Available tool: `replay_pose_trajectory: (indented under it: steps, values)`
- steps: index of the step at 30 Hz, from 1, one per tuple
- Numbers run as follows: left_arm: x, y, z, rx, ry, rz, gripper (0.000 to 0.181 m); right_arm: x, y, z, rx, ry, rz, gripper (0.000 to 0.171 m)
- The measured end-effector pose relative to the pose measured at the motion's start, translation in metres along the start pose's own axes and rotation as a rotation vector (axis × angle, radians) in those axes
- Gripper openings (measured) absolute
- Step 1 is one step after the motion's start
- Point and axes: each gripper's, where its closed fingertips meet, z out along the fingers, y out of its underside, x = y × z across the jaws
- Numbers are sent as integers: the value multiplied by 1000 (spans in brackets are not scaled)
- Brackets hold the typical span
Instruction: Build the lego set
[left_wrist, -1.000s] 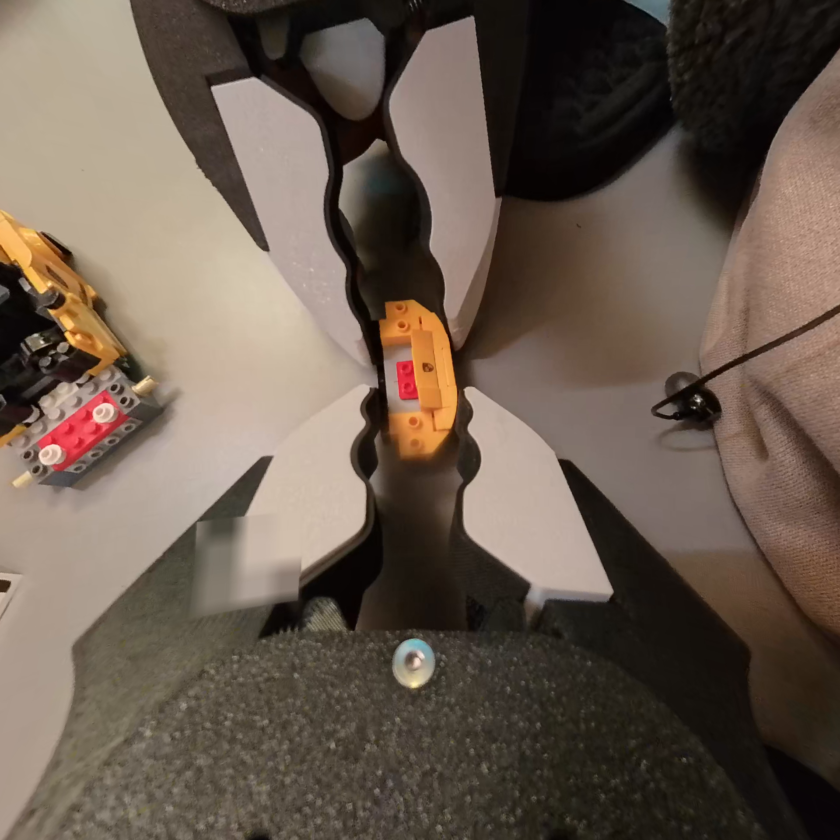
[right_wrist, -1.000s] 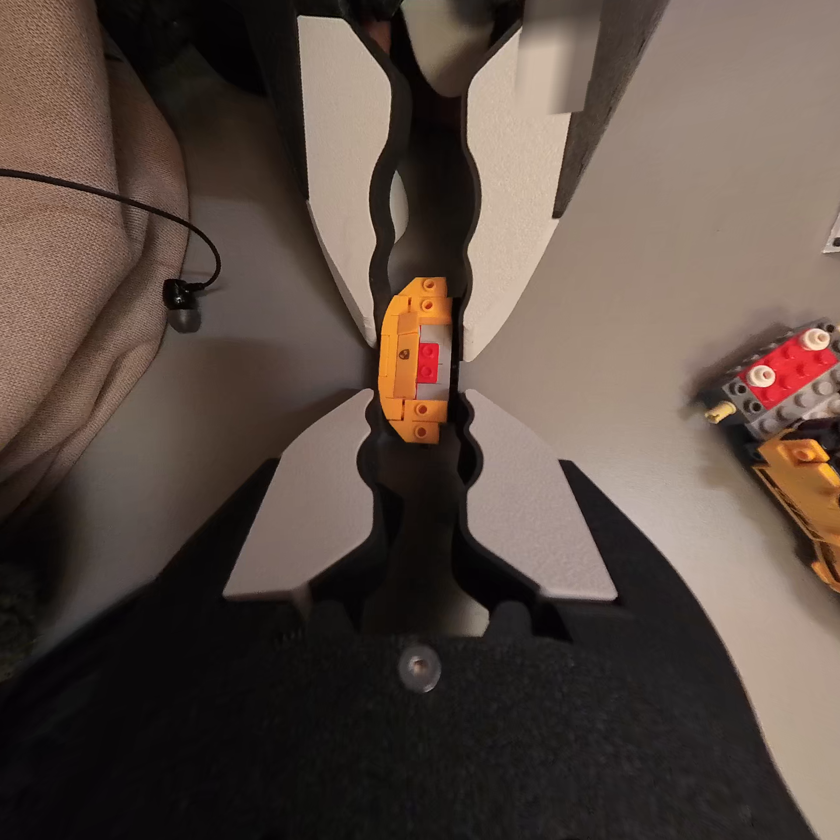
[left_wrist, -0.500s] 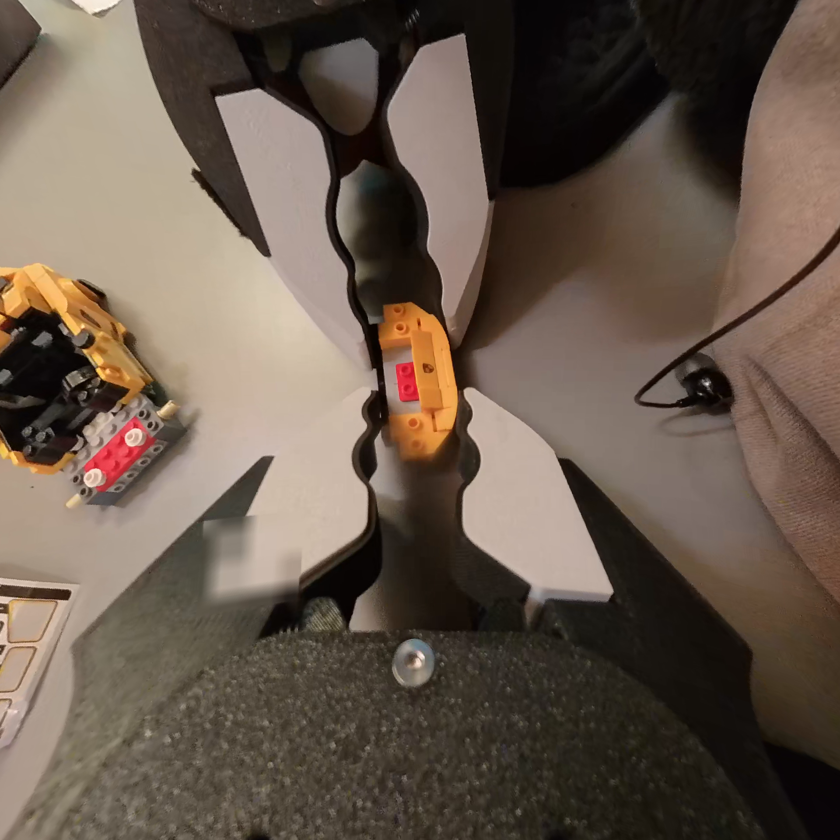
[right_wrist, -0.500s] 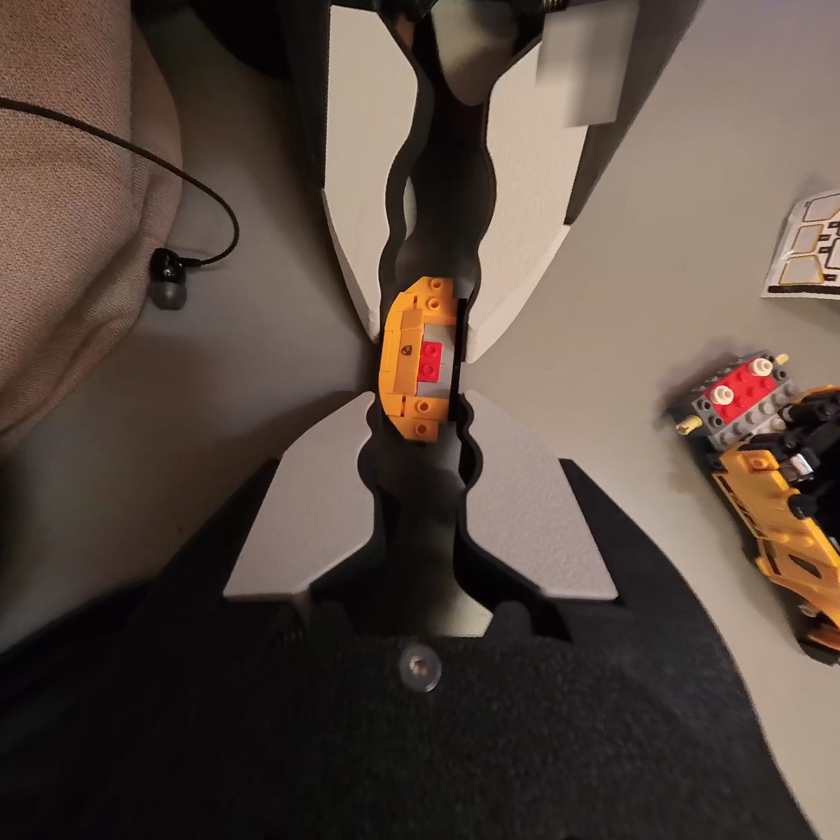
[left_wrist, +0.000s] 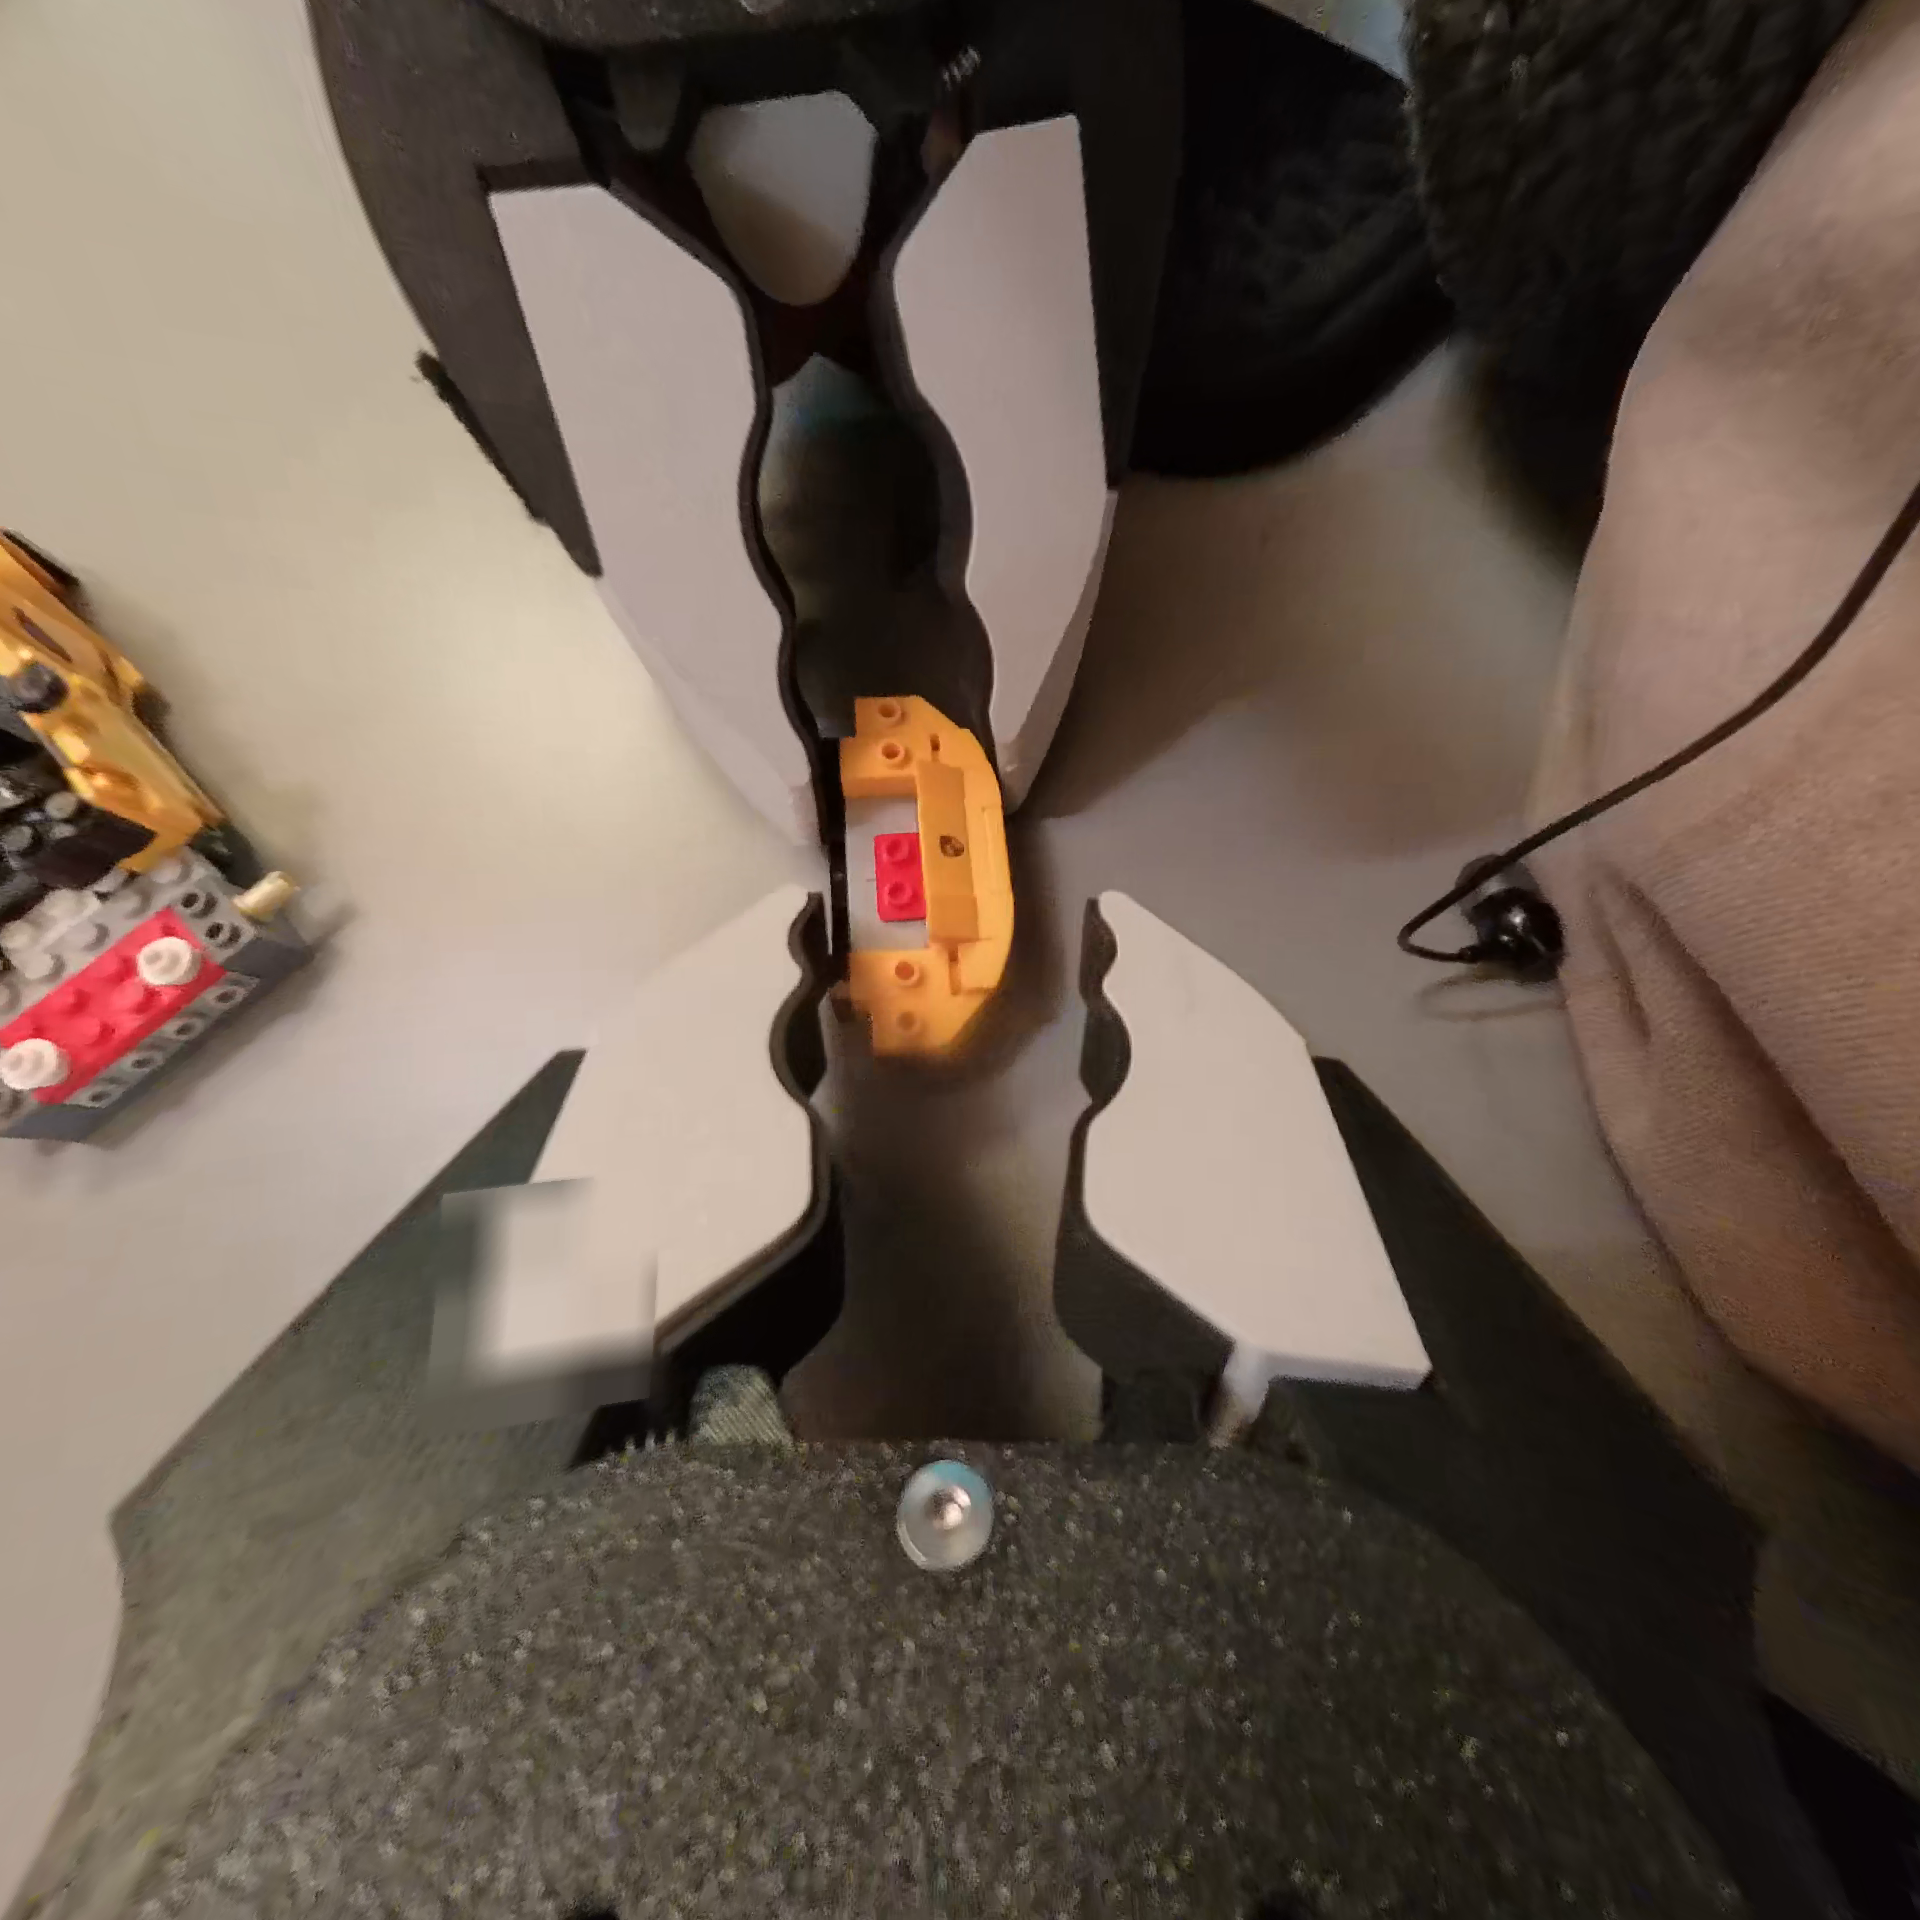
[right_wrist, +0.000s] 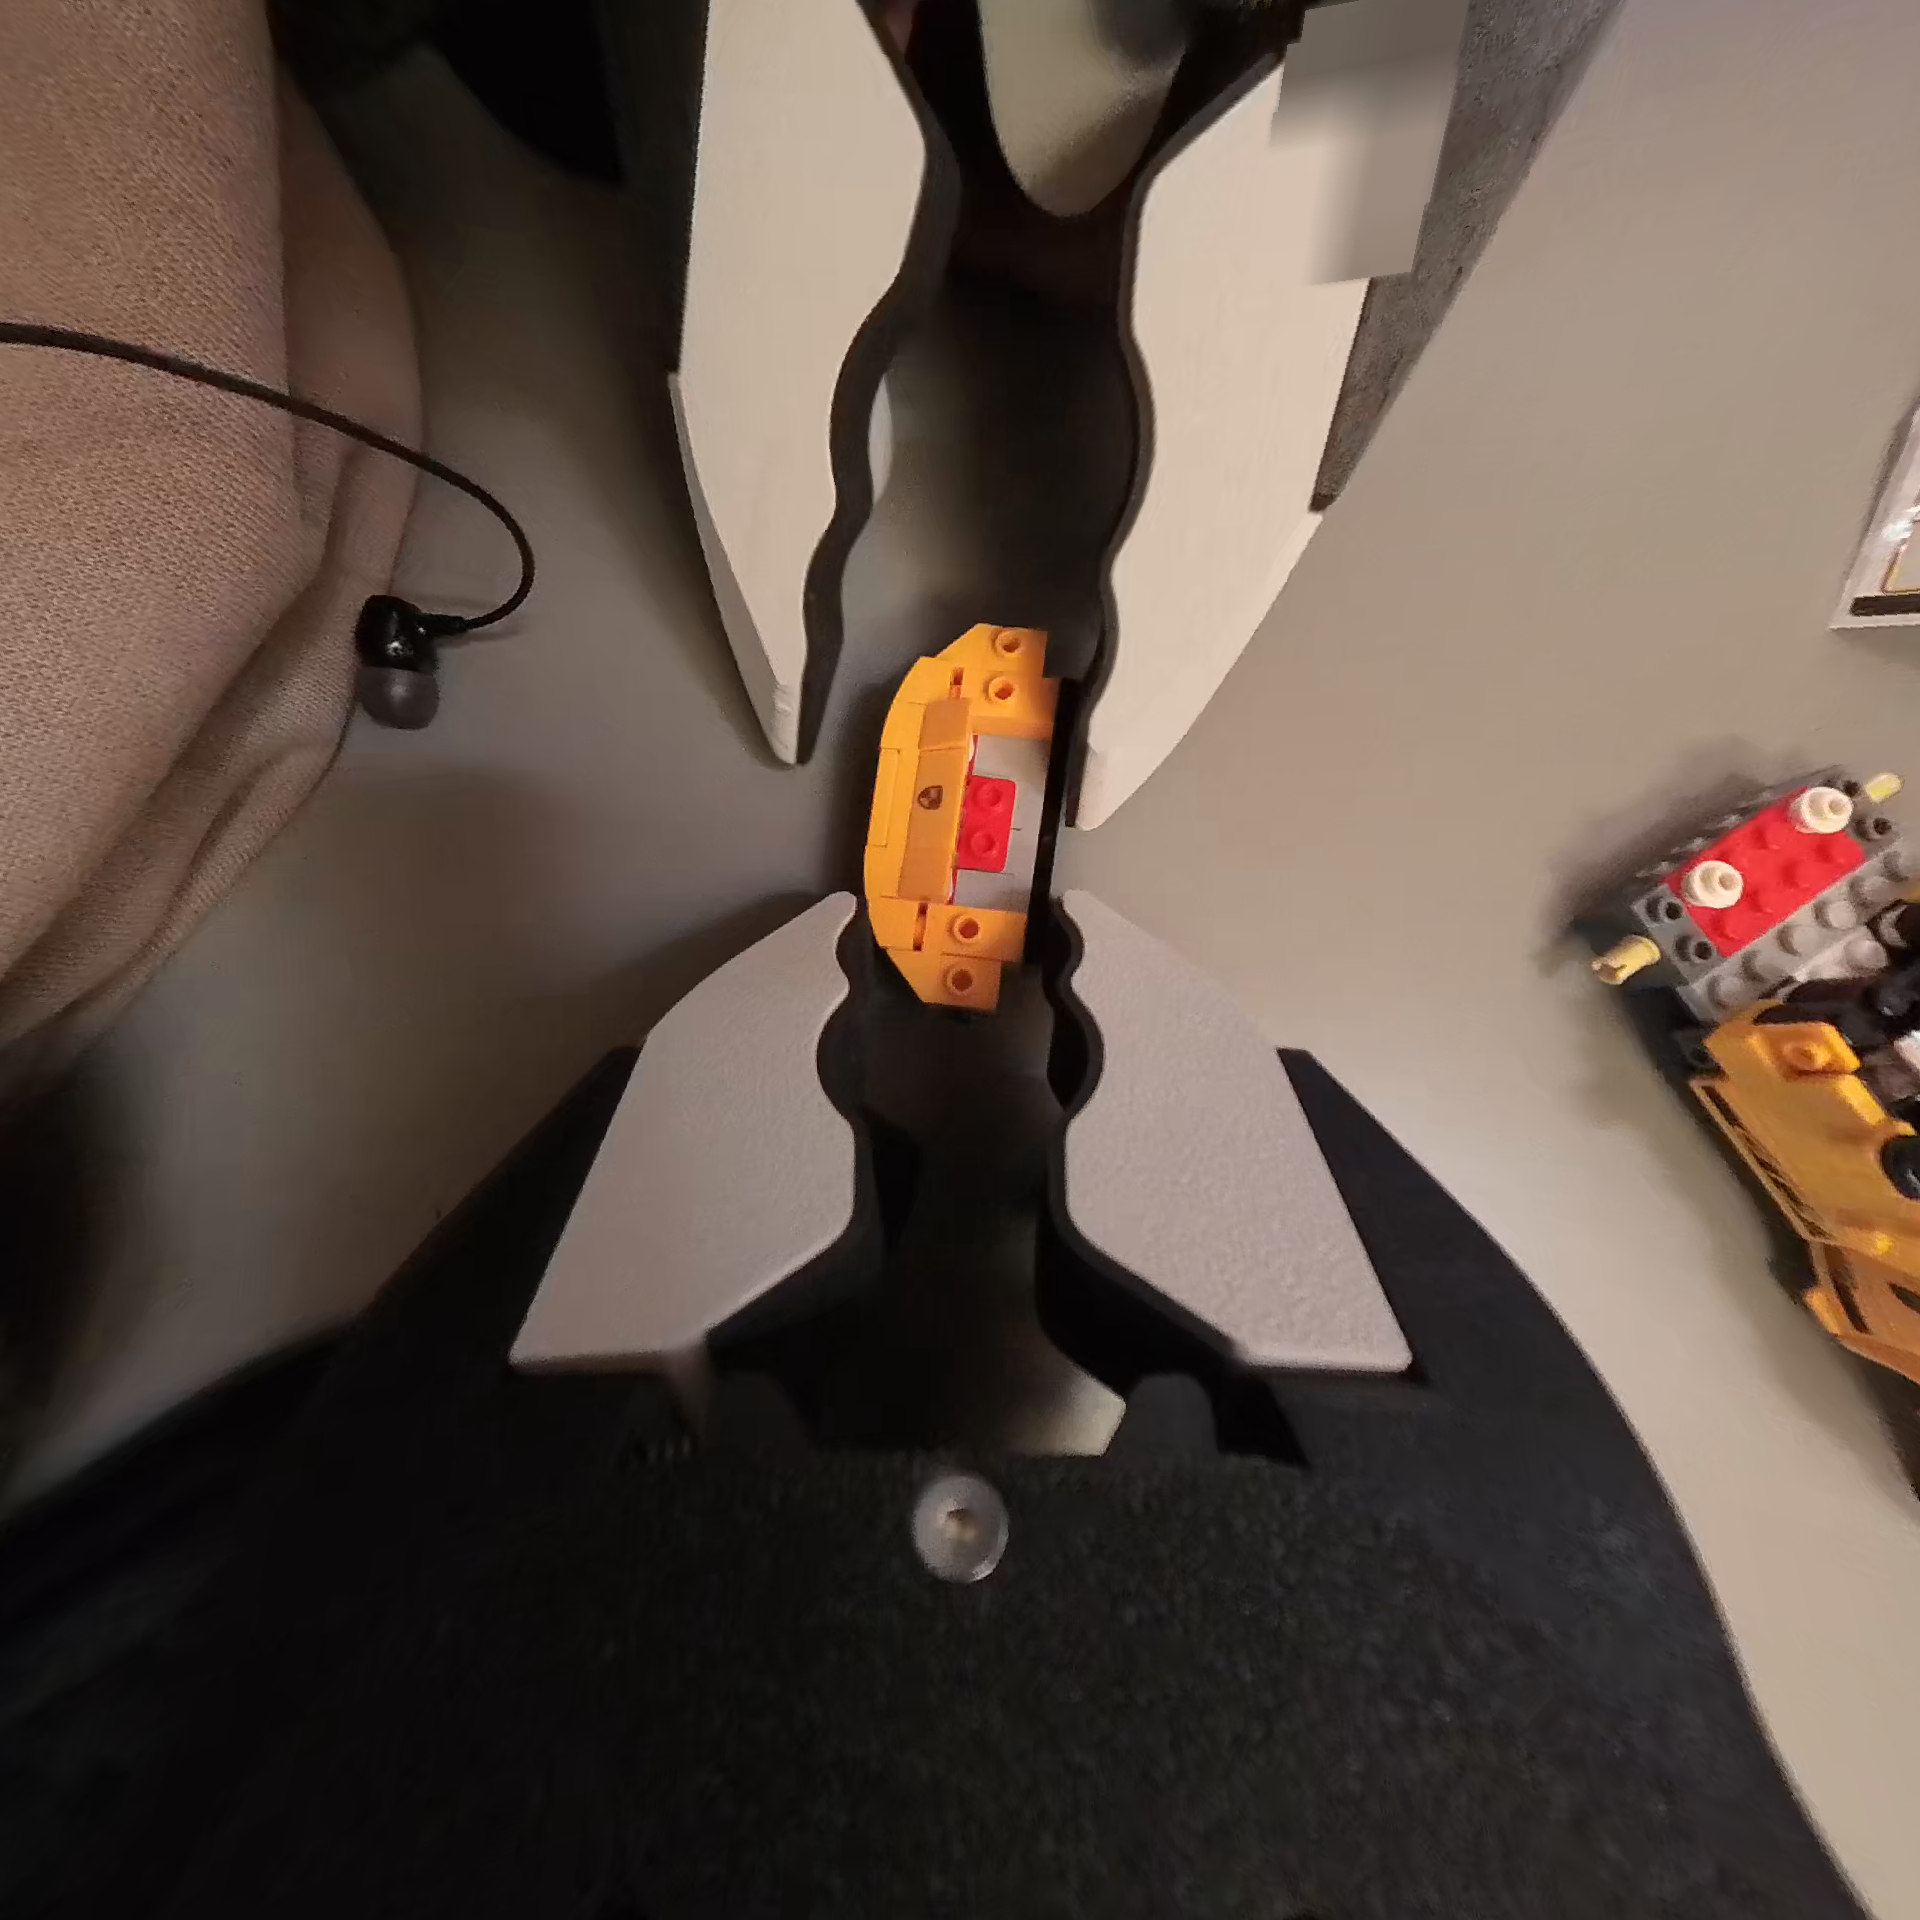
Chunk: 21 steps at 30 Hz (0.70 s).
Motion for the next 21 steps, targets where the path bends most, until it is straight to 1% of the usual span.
replay_pose_trajectory:
  steps: [1, 3, 4, 11, 15, 17, 21]
  values:
    - [0, -1, -1, 5, 10, -26, 46, 0, 0, 0, -4, -4, 1, 31]
    - [-5, -1, -2, 10, -9, -59, 34, 0, 0, 0, -9, -13, 1, 31]
    - [-6, -1, -1, 8, -13, -64, 33, 1, 0, 0, -10, -15, 0, 31]
    - [-5, -1, -1, 5, -36, -33, 32, 0, 1, -2, -23, -25, 34, 32]
    - [-5, -1, 0, 4, -45, -13, 32, 0, -10, -9, 64, -67, 130, 34]
    - [-5, -1, 0, 2, -57, 7, 33, 1, -8, -6, 48, -58, 126, 35]
    - [-5, -1, 0, 2, -65, 20, 33, -1, -7, -3, 49, -94, 165, 33]
